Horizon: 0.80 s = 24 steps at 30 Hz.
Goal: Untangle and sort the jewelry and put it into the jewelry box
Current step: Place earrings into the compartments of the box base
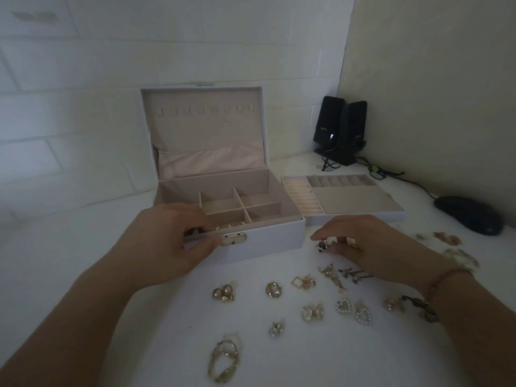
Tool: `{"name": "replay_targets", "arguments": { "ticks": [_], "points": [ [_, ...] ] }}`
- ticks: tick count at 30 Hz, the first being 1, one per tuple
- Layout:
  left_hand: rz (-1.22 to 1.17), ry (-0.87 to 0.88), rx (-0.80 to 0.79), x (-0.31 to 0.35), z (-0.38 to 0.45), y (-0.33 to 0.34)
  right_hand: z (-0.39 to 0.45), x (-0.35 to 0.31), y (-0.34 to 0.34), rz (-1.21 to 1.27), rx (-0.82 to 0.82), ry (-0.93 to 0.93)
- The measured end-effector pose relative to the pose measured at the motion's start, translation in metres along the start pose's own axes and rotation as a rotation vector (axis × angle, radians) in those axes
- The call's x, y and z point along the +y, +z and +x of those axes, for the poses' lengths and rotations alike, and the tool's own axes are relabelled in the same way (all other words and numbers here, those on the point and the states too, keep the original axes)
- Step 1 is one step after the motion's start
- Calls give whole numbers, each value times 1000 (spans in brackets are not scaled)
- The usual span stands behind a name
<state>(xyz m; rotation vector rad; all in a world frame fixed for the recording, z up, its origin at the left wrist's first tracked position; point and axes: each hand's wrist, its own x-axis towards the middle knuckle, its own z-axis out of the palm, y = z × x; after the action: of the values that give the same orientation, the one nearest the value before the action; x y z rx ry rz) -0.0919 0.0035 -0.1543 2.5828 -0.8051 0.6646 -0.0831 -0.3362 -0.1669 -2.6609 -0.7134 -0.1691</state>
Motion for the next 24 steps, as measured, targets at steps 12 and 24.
{"name": "replay_targets", "arguments": {
  "ticks": [12, 24],
  "points": [
    [-121, 63, 200, 15, 3, 7, -26, 45, -51, 17, 407, 422],
    [-134, 114, 186, 16, 5, 14, -45, 85, -70, 240, 597, 693]
  ]
}}
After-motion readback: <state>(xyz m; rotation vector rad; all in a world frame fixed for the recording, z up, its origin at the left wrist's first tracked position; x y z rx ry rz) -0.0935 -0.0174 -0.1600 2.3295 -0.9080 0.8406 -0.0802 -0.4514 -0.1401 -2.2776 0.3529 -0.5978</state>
